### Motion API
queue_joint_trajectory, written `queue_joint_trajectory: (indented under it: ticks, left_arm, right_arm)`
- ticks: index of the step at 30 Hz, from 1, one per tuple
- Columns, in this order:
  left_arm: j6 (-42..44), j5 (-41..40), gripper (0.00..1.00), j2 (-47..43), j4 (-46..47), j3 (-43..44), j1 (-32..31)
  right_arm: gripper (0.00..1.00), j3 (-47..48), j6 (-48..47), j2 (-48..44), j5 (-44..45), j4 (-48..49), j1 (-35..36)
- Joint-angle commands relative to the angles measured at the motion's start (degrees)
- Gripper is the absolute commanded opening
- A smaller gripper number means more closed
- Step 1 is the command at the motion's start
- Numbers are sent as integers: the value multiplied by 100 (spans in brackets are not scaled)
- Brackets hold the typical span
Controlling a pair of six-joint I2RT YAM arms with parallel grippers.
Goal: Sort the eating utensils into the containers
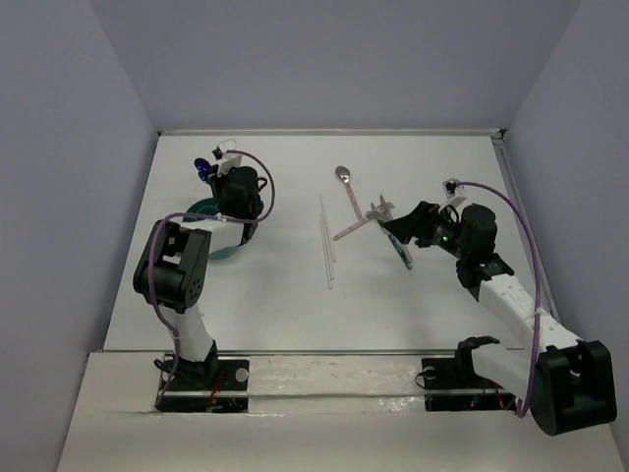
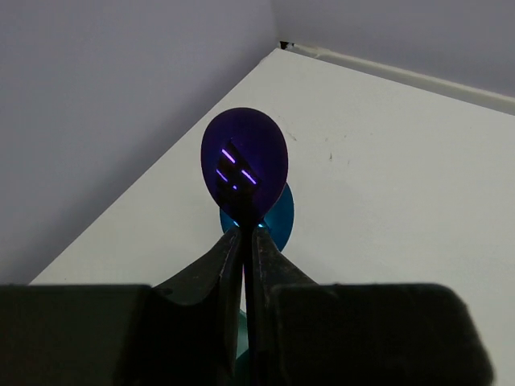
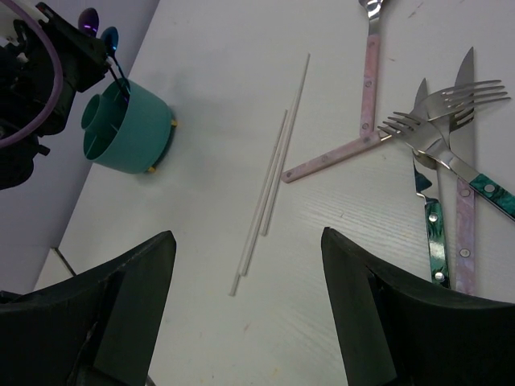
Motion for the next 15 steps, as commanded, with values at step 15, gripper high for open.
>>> queue_joint_trajectory:
  ticks: [15]
  left_arm:
    - [-714,-601,20,-553,-552,-250,-266]
  right_arm:
    - [79,191,-93,6,-10,316,40]
